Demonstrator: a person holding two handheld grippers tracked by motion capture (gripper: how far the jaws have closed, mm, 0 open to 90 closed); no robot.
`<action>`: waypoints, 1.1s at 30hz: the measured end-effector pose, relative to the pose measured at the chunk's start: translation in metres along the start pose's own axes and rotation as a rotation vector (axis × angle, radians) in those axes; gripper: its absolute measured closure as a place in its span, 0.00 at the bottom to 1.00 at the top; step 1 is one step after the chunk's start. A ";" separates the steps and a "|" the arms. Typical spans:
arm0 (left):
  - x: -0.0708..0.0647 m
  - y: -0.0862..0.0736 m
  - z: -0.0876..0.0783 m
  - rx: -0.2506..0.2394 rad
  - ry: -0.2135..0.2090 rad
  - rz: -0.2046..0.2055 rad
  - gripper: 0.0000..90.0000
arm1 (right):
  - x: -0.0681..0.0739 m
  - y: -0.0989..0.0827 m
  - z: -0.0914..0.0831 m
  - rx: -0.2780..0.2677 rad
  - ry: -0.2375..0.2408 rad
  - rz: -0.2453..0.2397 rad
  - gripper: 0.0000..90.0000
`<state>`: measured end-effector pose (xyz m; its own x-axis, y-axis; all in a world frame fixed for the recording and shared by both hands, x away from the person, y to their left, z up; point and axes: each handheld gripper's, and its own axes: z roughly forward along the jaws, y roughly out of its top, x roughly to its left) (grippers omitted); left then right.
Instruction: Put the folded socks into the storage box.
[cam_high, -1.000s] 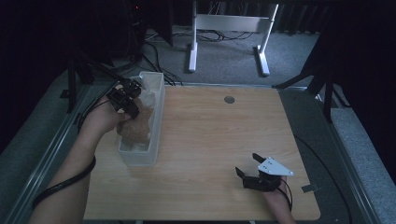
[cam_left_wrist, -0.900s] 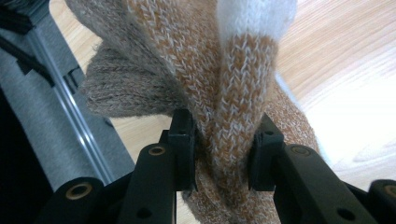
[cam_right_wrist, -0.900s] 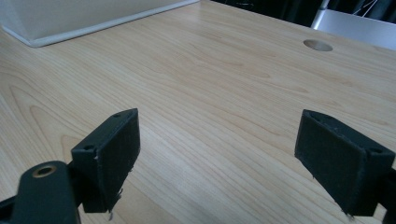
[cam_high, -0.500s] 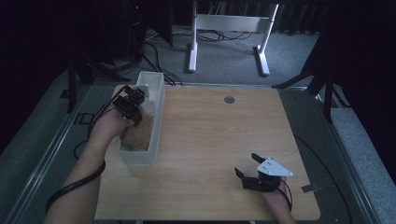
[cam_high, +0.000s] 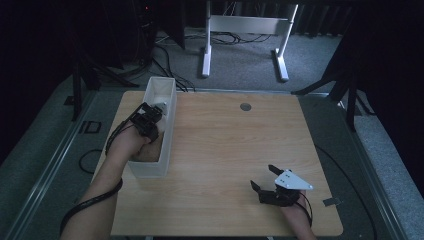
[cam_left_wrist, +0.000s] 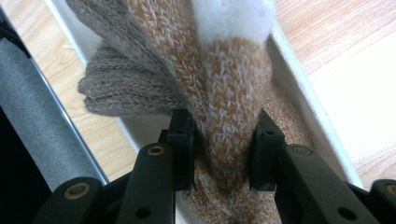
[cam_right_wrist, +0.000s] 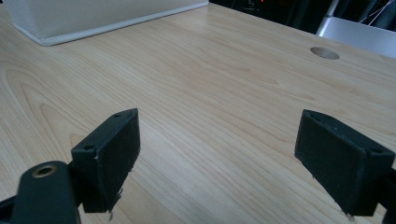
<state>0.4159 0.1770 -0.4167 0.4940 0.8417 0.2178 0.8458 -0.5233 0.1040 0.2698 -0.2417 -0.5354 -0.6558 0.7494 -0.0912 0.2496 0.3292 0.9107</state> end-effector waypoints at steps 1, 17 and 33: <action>0.000 0.000 0.002 0.002 -0.003 -0.004 0.76 | 0.000 0.000 0.000 0.001 0.001 -0.001 0.15; -0.001 0.009 0.026 -0.012 -0.040 -0.039 0.71 | 0.000 0.000 0.001 0.000 0.006 0.003 0.15; 0.001 0.009 0.031 -0.062 -0.083 -0.089 0.62 | -0.002 -0.001 -0.002 -0.004 -0.004 0.004 0.15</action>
<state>0.4302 0.1777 -0.4459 0.4351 0.8918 0.1243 0.8741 -0.4515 0.1795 0.2698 -0.2449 -0.5354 -0.6521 0.7529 -0.0890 0.2494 0.3239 0.9126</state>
